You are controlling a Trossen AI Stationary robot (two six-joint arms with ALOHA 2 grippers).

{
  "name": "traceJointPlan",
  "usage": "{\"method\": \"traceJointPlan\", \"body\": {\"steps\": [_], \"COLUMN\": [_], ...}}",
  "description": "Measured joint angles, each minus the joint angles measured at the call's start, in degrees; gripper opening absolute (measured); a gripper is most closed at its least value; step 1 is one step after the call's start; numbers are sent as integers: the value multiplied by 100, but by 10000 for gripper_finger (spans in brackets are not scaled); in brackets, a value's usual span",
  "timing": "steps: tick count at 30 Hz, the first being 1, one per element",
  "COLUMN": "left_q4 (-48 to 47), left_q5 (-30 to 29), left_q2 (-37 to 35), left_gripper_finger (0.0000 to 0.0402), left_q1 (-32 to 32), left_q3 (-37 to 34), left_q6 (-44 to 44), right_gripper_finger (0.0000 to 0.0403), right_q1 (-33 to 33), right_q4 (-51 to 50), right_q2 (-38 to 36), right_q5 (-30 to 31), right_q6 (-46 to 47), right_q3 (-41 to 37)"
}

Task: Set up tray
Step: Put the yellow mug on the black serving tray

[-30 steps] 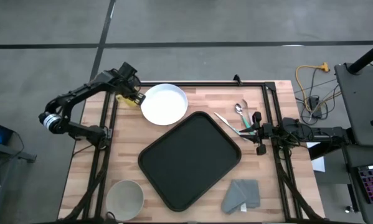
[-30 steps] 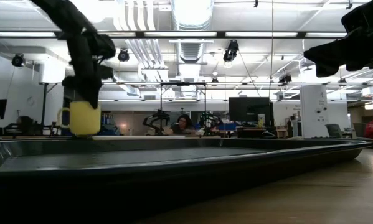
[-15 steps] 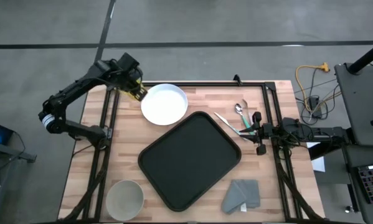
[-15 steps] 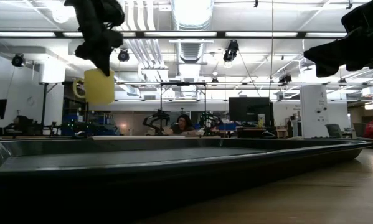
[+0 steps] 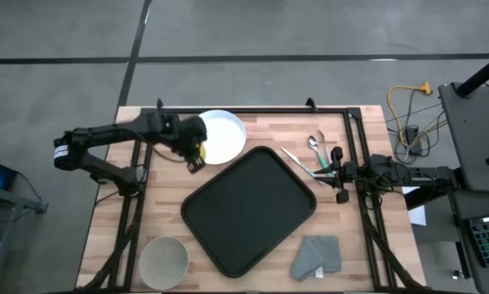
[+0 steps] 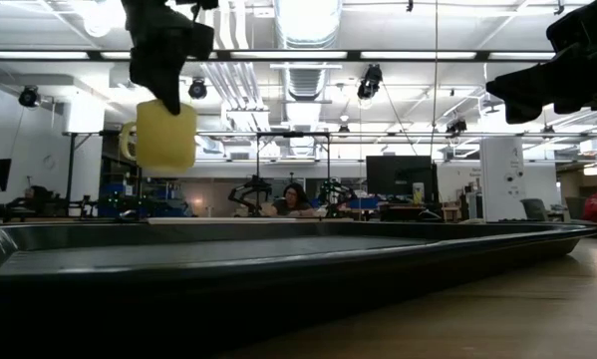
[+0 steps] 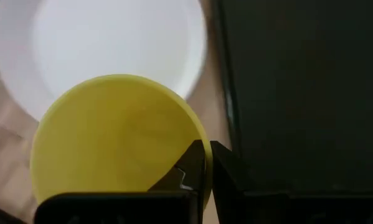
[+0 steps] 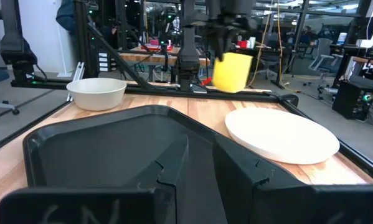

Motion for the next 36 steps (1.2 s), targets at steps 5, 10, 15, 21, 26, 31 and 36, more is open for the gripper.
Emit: {"method": "traceJointPlan", "body": {"steps": [5, 10, 15, 21, 26, 31, 36], "left_q4": [330, 855, 1247, 1361, 1381, 1378, 1025], "left_q5": [-4, -11, -9, -13, -12, -9, -9], "left_q2": [0, 42, 83, 290, 781, 1386, 1880], "left_gripper_finger": [0, 0, 0, 0, 0, 0, 0], "left_q1": [-803, -1447, -1930, -2373, -2770, -3086, -3306], "left_q3": [-371, -774, -1044, -1103, -722, -257, 77], "left_q6": [-600, -1043, -1373, -1779, -1875, -1847, -1830], "right_gripper_finger": [68, 68, 68, 68, 68, 68, 68], "right_q1": [0, -1, 0, -1, 0, 0, 0], "right_q4": [0, 0, 0, 0, 0, 0, 0], "right_q2": [0, 0, 0, 8, 11, 11, 17], "right_q5": [0, 0, 0, 0, 0, 0, 0], "right_q6": [0, 0, 0, 0, 0, 0, 0], "right_q3": [0, 0, 0, -1, 0, 0, 0]}}
